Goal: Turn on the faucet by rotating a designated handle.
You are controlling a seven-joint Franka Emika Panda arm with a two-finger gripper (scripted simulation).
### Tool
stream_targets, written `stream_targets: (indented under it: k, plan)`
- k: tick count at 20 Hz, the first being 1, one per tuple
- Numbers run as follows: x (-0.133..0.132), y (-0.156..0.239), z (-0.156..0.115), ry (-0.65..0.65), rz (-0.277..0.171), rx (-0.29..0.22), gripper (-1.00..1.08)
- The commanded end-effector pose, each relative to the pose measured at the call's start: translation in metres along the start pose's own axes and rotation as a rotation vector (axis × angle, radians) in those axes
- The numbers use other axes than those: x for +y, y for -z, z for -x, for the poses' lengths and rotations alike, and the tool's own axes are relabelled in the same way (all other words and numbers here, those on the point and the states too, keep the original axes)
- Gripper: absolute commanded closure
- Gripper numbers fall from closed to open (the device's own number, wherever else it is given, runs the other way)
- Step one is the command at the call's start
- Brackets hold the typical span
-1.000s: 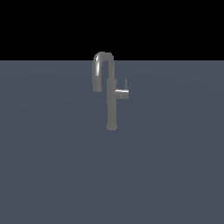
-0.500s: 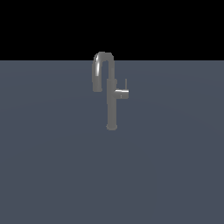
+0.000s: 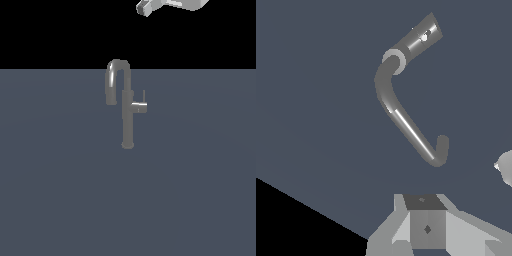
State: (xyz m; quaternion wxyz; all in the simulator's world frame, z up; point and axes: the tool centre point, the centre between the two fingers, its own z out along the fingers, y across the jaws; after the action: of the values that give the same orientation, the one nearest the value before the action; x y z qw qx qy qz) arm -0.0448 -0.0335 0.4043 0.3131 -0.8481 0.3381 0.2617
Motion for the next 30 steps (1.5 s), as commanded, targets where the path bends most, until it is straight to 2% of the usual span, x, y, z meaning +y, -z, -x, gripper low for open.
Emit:
stream_targets:
  k: [1, 11, 21, 25, 30]
  plan:
    - [-0.002, -0.002, -0.018, -0.052, -0.054, -0.047, 1.08]
    - [-0.003, -0.019, -0.088, -0.261, -0.270, -0.236, 1.08]
    - [0.005, -0.051, -0.154, -0.477, -0.491, -0.429, 1.08]
    - [0.008, -0.065, -0.173, -0.545, -0.560, -0.490, 1.08]
    - [0.011, -0.079, -0.188, -0.605, -0.622, -0.544, 1.08]
